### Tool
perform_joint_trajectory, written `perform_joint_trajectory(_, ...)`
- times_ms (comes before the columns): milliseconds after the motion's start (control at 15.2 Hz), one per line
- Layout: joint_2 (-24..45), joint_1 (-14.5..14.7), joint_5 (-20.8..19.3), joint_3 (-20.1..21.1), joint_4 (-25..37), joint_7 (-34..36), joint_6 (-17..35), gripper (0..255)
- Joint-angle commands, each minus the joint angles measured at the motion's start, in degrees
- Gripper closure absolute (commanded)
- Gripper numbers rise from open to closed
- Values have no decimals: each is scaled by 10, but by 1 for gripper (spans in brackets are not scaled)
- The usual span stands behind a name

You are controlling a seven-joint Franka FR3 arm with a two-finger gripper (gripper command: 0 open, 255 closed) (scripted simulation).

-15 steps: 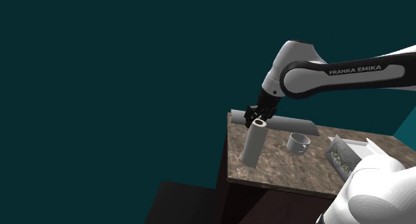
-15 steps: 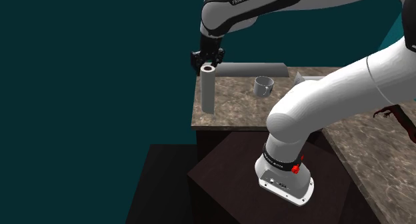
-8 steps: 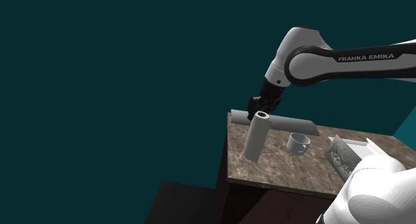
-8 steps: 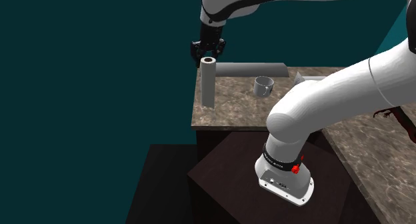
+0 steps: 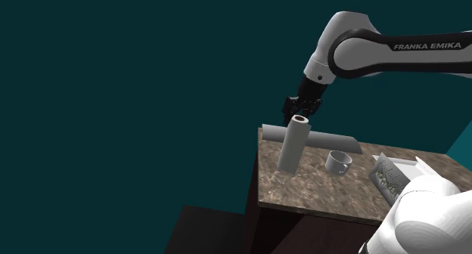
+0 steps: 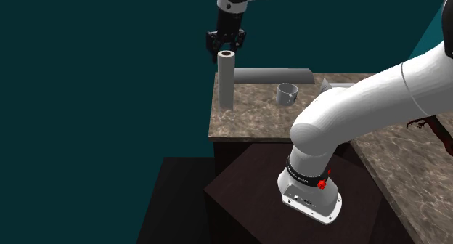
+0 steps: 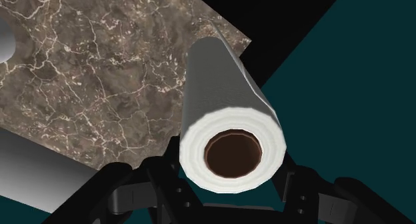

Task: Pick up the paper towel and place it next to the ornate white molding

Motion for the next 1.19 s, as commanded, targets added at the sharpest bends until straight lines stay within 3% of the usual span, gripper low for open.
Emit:
perform_joint_trajectory(0,-1,0,0,0,15,1,-17,255)
perform_joint_trajectory(1122,23,1,0,1,164,6,-141,255)
